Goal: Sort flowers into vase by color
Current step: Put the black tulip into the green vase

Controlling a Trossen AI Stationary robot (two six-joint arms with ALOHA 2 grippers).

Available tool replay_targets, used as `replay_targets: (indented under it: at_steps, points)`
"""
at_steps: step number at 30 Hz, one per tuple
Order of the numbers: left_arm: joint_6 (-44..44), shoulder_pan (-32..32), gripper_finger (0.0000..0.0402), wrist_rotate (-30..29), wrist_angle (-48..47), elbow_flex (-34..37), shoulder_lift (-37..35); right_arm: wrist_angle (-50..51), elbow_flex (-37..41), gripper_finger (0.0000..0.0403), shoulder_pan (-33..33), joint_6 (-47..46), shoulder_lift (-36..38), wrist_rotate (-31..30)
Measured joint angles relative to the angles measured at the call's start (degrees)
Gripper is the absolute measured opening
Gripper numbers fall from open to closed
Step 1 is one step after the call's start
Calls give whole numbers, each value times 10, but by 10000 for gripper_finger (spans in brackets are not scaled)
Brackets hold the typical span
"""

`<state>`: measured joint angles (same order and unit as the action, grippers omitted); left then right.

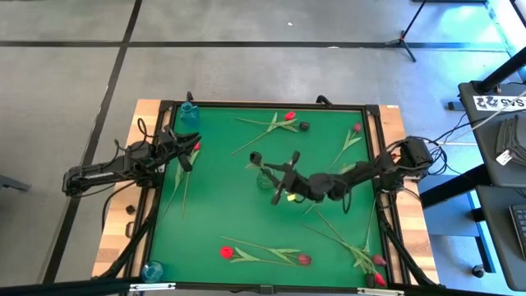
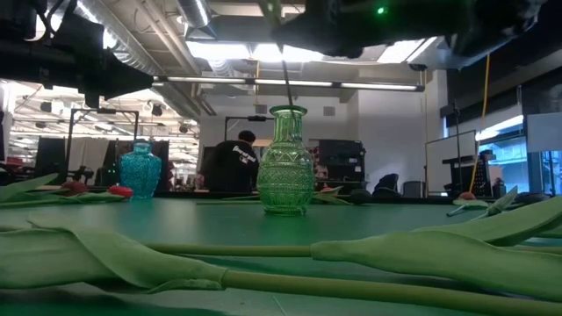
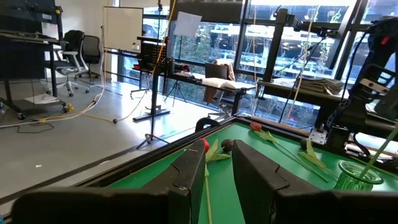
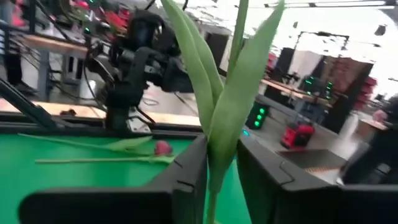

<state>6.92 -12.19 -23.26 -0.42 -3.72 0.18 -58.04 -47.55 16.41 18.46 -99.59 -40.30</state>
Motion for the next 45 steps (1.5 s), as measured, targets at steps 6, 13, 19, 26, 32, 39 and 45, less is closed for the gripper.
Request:
replay_targets:
  at_steps: [6,13,19,26,32,39,45]
  points:
    - [0,0,79,0,0,0,0,91,0,122,26,-68,34,-47]
    - [0,0,79,0,0,0,0,252,-12,172,18,-202,74,-31]
    - [0,0,79,0,0,0,0,494,-114,212,10,-277,80,25]
    - [0,0,79,0,0,0,0,771,-236,241,-1,-374,81,72]
    - [0,0,79,0,0,0,0,935,-293,250,-4,-427,81,88]
    - [0,0,79,0,0,0,0,1021,-316,250,-3,-438,91,131]
    - [0,0,79,0,0,0,0,1117,-312,250,-3,-493,158,117]
